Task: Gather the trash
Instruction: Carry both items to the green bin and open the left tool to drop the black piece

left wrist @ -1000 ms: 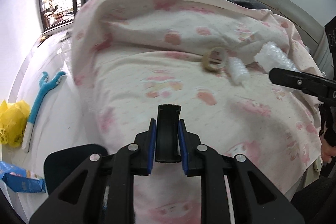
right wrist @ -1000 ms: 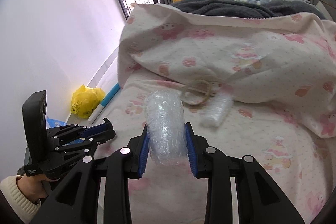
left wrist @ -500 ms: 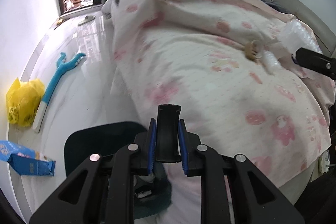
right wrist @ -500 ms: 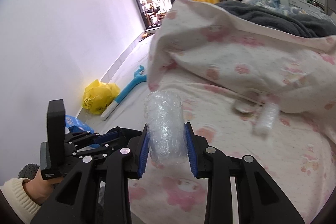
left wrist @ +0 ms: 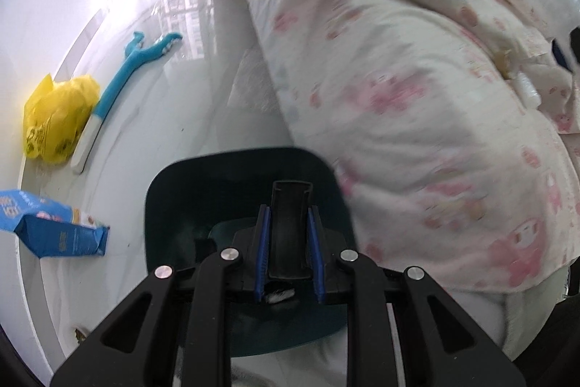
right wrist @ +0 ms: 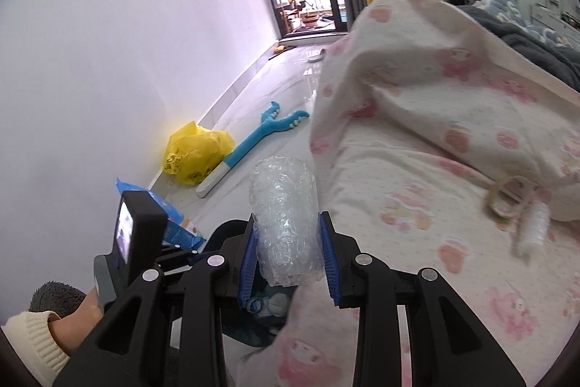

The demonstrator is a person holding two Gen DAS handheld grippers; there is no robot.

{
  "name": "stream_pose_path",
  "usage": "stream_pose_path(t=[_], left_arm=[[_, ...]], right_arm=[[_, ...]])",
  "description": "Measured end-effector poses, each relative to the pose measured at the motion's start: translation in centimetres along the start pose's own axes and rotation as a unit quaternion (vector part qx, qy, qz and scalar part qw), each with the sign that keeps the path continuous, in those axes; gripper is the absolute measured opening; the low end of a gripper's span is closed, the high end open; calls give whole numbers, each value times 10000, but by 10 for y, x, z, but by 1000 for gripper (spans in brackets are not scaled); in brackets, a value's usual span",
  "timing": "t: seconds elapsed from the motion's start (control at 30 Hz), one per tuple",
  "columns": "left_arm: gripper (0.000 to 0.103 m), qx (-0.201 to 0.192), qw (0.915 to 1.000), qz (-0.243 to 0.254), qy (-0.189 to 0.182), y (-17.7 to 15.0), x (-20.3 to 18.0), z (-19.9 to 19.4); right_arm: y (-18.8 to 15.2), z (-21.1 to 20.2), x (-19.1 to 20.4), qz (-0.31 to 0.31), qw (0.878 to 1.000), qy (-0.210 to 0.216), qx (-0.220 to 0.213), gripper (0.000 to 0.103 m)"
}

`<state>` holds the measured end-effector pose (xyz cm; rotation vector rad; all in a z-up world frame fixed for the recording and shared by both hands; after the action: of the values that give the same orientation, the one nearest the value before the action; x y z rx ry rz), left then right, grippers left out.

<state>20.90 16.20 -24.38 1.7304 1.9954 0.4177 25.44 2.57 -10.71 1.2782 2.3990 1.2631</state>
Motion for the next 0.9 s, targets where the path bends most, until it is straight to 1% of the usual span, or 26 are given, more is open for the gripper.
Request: stream_pose_path(t=[0.07,0.17,0.4,0.6,0.63,0.67,0.73,0.9], left_arm=[[22,120,9999,-35,111,-6,10,3],[22,307,9993,-161,156,-15,24,7],[23,737,9965,-377,141,-36,48,16],[24,965,9936,-571,107,-48,66,16],[30,990,9933,-592,90,-49,68,16],[41,991,9932,-603,97,-50,70,15],[48,926,9939,-585,106,-49,74,11],[54,716,9958,-570,27,-45,82,-4]], right_arm=[[0,8,9,-38,10000,46,53,33],[-2,19,19,-91,9998,80,129,33],[-5,42,38,-153,9993,148,302,33],[-9,59,54,-201,9986,203,438,33],[-10,62,55,-197,9985,205,462,33],[-12,65,56,-192,9984,209,489,33],[-15,73,59,-187,9980,197,567,33],[-23,91,67,-210,9968,176,746,33]])
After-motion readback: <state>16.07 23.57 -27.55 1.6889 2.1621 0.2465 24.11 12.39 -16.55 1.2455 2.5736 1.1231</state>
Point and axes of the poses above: each gripper's, at about its wrist camera, not at the fingertips, and z roughly the way its jaws point, x to its left, y to its top, the point moved 7 cm from there along z, roughly the way its jaws point, and after that the axes turned 4 degrees about -x, right-handed, at the moved point
